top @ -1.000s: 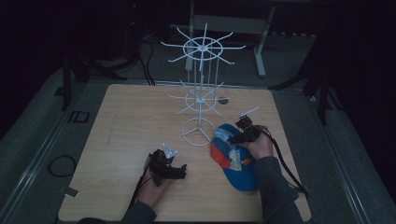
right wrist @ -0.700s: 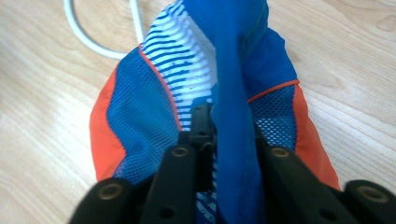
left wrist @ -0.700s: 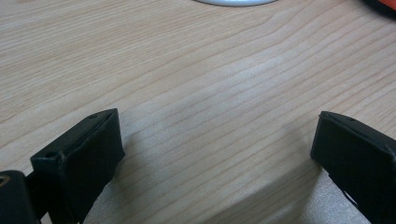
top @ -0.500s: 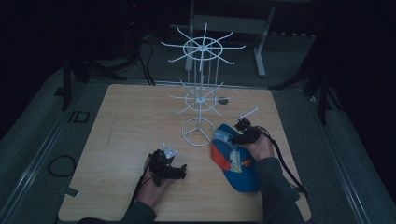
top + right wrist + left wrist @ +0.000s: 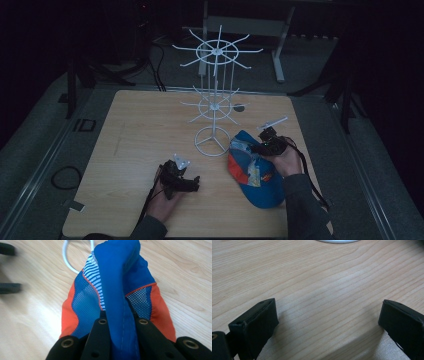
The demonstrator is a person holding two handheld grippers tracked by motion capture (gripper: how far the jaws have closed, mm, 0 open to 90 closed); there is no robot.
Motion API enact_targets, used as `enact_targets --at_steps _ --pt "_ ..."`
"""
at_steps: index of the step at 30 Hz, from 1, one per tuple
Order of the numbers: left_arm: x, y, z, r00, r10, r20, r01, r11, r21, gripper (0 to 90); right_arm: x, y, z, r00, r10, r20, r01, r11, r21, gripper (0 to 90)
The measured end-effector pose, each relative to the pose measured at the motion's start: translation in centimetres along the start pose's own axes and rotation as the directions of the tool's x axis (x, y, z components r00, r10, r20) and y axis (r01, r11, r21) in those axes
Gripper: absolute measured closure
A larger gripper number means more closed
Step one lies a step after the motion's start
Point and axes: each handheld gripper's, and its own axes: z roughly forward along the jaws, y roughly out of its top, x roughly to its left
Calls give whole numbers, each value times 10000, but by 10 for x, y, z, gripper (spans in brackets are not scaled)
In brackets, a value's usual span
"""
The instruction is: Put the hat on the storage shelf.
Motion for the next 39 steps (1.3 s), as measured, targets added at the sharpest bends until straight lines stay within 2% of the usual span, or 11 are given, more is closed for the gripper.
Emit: enact_targets --at_steps 8,12,16,23,36,39 --pt "0 0 0 10000 -14 1 14 10000 -12 26 9 -5 -14 9997 -238 -1 238 9992 -329 886" --pt "0 0 0 10000 -12 -5 12 10000 -10 26 14 -9 -24 9991 -247 -335 222 9972 -714 886" --pt "0 0 0 10000 -14 -1 14 10000 -7 26 19 -11 -32 9989 -372 -274 345 9951 -923 885" --pt "0 0 0 10000 -23 11 23 10000 -5 26 24 -16 -45 9981 -423 -446 360 9904 -1335 885" --pt "0 0 0 10000 -5 21 5 10000 31 26 27 -22 -61 9978 -539 -379 469 9849 -1665 885" --pt "0 0 0 10000 -6 20 6 10000 29 26 28 -22 -63 9969 -505 -606 388 9829 -1799 885"
